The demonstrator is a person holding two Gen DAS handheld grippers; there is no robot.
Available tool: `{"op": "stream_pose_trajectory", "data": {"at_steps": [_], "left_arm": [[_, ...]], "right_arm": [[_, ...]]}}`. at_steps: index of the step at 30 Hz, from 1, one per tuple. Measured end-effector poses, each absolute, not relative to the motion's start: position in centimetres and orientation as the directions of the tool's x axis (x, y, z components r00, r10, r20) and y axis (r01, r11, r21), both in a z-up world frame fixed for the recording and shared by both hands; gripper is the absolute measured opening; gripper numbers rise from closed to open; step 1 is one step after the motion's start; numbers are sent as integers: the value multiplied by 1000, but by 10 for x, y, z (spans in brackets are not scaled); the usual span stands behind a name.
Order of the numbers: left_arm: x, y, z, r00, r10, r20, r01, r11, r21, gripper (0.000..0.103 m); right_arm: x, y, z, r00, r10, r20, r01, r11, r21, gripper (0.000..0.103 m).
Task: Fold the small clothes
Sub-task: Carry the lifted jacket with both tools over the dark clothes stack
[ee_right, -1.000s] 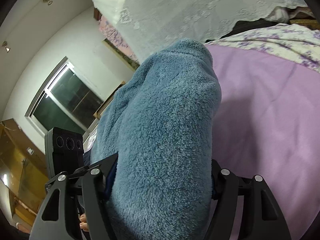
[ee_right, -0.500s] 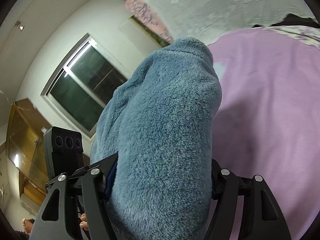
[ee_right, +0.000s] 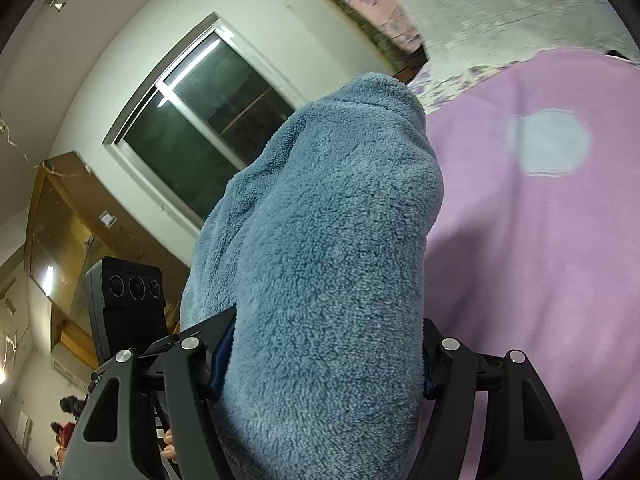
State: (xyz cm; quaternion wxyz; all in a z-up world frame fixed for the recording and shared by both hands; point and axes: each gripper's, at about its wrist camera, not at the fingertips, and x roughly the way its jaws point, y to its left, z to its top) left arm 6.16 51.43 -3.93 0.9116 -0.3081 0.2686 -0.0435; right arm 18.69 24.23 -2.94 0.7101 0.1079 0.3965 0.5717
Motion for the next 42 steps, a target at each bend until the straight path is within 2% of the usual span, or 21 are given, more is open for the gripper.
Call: {"op": "stream_pose_trajectory", "data": {"at_steps": [13,24,32,38,42], "left_arm": [[33,599,-31,883,-124,-453,-187,792,-581,75],[34,645,-36,889,-101,-446,-215,768,-603,75],[44,669,-74,865,-121,-487,-252,735,-630,75],[50,680,-107,868,-158,-471,-236,703,-671,86],[53,679,-121,876,-162,-455,-219,706,-673,88]], "right_arm": [[177,344,-17,-77,893,-443,-748,242,618,69],[179,396,-22,-102,882,-461,-753,234,614,69],[185,425,-54,-119,852,-510,-736,270,621,69],[190,432,-76,-123,839,-531,-736,282,616,73],[197,432,-89,-140,840,-525,-726,273,631,73]]}}
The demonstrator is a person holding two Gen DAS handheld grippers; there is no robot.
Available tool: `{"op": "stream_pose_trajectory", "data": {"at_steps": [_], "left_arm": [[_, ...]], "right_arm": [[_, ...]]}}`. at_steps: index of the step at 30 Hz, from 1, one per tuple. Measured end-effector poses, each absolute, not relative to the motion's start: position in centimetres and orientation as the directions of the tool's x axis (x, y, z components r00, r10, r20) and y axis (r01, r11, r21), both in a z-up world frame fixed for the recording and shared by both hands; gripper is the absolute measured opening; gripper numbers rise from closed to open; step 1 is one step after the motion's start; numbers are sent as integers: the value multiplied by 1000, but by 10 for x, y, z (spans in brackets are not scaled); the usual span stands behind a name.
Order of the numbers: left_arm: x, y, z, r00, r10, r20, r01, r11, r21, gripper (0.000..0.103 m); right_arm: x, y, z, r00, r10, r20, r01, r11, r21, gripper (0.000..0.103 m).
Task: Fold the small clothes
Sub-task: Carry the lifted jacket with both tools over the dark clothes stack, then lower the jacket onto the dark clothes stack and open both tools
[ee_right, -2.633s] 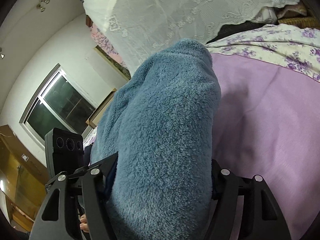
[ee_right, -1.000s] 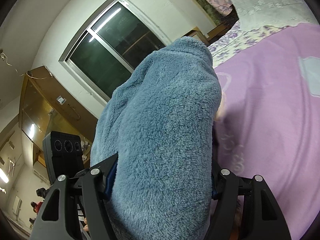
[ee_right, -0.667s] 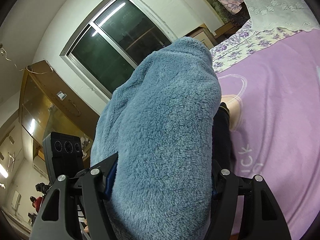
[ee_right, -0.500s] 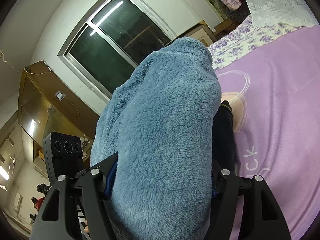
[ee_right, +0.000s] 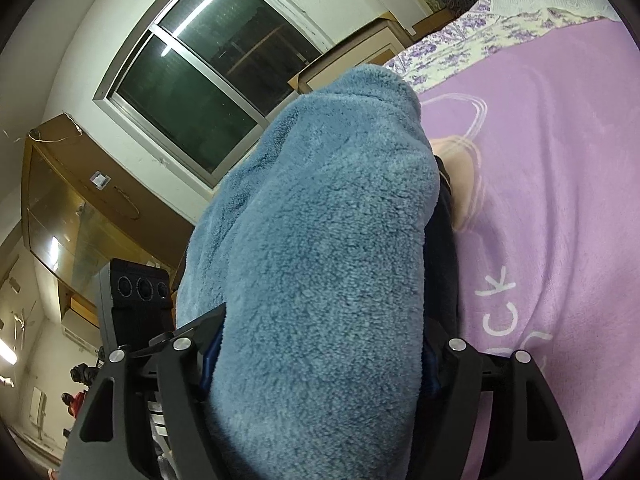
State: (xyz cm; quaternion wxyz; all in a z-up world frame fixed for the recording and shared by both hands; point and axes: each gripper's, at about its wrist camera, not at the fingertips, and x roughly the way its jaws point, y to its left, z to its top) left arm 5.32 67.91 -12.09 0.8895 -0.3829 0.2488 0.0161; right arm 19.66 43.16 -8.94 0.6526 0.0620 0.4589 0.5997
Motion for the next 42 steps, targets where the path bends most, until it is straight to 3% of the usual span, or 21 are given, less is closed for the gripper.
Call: {"op": "stream_pose_trajectory", "data": {"at_steps": [12,15,21,26,34,42], "left_arm": [[52,673,-126,883,-120,-453,-247,701,-669,88],[50,669,-120,871,-107,-480,-284,687,-668,91],[31,644,-97,829,37,-558,-427,685,-590,94],[10,602,-70,757,273,-593,-578,704,-414,94],[-15,508,-19,584,627,-515,-765,638,-91,96],[-55,461,9,548,693,-468,-810,579,-91,98]], "right_arm": [[200,433,-92,-133,839,-528,-700,298,649,74],[195,425,-85,-109,844,-525,-700,310,643,78],[176,392,-70,17,871,-491,-757,332,562,80],[157,373,-55,80,864,-497,-817,342,463,83],[127,332,-26,243,827,-508,-867,420,269,89],[90,279,-2,338,818,-465,-869,460,179,95]]}}
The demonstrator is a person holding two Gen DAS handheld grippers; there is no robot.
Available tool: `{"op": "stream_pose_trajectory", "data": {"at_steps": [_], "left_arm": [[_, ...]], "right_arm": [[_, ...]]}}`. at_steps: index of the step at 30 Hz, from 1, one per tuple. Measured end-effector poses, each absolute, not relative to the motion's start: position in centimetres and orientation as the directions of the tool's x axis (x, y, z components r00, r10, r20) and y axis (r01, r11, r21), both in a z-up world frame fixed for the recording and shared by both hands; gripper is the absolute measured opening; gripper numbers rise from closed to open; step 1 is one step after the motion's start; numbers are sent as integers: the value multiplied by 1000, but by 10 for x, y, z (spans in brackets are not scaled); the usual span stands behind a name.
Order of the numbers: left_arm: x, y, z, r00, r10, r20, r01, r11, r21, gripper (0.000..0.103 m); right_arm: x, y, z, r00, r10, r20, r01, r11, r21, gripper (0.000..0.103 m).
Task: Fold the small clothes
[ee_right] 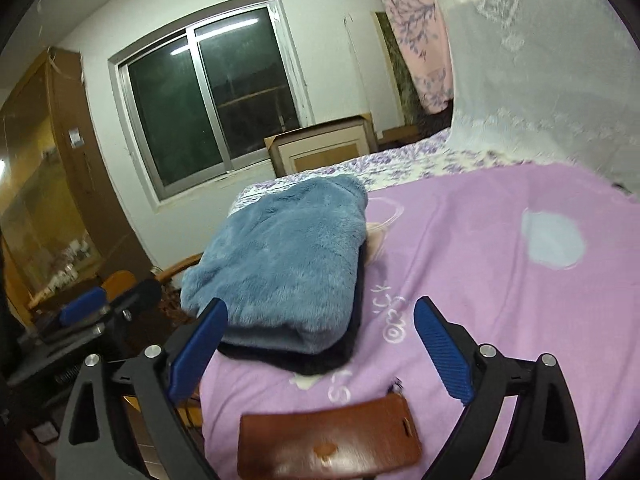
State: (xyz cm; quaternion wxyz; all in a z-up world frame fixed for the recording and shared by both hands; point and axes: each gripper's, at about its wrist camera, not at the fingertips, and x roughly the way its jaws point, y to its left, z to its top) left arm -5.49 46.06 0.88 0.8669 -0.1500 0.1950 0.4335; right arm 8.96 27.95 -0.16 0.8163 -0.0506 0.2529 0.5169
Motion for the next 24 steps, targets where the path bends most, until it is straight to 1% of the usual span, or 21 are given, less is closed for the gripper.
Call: {"op": "stream_pose_trajectory", "data": {"at_steps": [3,8,13,18,24], "left_arm": [[-68,439,20,527,728,-438,-825,561,-59,98],[-84,413,31,511,744,-431,-839,542,-59,98],[-93,392,40,519,751,-408,-835,547,-56,98],[-94,380,46,531,754,-388,-829,557,-51,98],[-90,374,44,533,752,-388,-826,563,-45,98]], "right_arm": [[76,262,8,360,819,-448,-866,472,166,95],[56,237,18,381,820,-428,-869,475,136,96],[48,216,27,394,822,-412,-865,483,136,96],[43,198,36,410,826,-387,-860,491,137,96],[44,192,36,420,817,-395,-854,504,133,96]]}}
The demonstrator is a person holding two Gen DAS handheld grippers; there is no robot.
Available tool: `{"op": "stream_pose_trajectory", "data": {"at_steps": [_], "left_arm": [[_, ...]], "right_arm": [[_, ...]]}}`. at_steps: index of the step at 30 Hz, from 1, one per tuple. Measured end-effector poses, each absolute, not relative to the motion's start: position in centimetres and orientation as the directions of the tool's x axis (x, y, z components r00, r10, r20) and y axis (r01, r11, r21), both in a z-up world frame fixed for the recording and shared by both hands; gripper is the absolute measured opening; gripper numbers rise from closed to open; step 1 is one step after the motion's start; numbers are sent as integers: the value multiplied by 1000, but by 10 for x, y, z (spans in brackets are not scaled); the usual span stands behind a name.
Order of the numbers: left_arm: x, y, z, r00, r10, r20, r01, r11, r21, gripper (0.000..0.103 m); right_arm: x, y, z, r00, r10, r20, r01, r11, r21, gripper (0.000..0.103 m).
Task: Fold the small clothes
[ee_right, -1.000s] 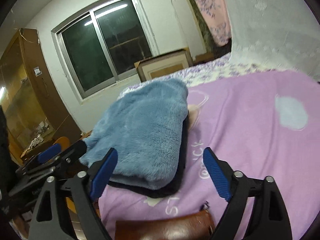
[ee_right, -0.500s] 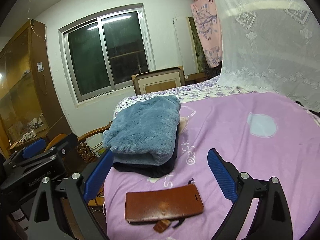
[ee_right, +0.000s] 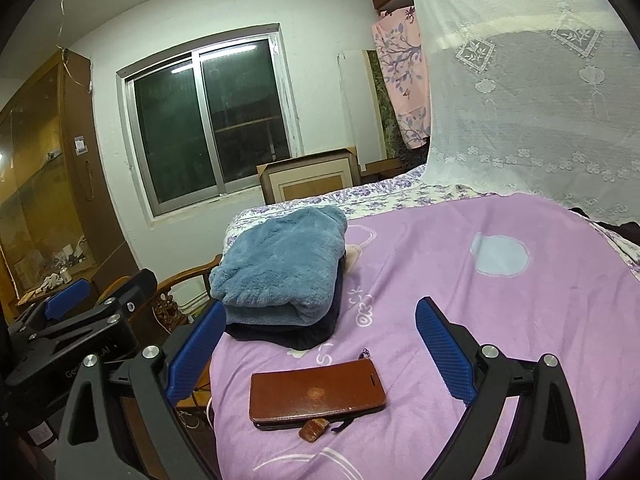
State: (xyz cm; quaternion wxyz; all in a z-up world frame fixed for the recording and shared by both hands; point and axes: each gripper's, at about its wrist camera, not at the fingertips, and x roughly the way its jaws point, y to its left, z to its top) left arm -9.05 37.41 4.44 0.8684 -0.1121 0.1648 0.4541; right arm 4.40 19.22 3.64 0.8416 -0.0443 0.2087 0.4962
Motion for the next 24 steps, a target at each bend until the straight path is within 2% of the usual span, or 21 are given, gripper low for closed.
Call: {"op": "stream_pose_trajectory", "data": {"at_steps": [24], "left_arm": [[-89,378,38,524,753,-398,-831,554,-46,98]], "right_arm": [[41,199,33,412,813,-410,-858,498,126,96]]}}
